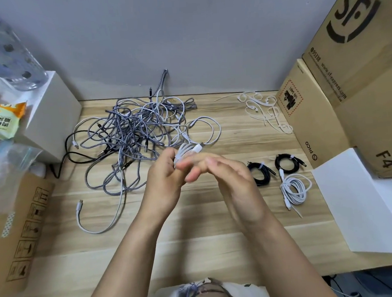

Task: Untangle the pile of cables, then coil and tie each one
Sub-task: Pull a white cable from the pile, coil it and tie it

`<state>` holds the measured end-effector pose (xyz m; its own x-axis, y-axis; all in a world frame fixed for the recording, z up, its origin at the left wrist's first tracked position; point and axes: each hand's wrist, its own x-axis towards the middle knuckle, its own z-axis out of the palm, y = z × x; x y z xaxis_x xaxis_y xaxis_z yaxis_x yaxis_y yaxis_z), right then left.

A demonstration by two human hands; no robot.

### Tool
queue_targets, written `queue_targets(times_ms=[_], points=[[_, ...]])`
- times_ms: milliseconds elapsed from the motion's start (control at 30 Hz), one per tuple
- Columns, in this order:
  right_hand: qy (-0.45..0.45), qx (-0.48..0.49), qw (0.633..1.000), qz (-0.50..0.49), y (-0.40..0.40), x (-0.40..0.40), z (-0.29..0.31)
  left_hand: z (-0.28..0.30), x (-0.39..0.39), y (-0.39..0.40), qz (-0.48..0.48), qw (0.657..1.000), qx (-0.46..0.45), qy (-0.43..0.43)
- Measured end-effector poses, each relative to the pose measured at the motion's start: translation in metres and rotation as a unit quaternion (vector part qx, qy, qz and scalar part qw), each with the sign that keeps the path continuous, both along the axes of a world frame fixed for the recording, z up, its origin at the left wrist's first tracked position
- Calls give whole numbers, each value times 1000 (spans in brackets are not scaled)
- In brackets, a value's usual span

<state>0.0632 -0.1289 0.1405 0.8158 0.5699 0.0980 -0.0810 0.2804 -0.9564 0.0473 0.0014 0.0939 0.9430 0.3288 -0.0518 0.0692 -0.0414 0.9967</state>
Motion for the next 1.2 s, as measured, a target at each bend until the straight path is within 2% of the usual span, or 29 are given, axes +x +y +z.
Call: queue_targets(times_ms=[67,233,433,567,667,800,867,1033,1200], points=[[18,44,999,-23,0,0,0,1,0,0,-10,1000,18,-2],[63,83,990,-90,1,1,8,4,-2,-6,-43,998,38,-17],[128,68,979,-143,6,-3,10,4,-4,-9,-15,999,42,-2],[124,66,983,-121,8,-9,16,4,-6,-16,-21,999,42,11],[83,41,990,-109,10,-16,21,14,-2,-25,-6,998,68,7],[52,15,995,-88,3,-12,29,24,3,-27,-38,999,-14,12],[44,-10,996,-82,-2,-8,31,21,1,-26,-62,998,-19,13],[30,-72,994,-81,-9,-1,30,8,-6,-24,-114,989,97,17],[66,-100,990,-69,-20,6,32,16,-10,-21,-131,985,108,-5]])
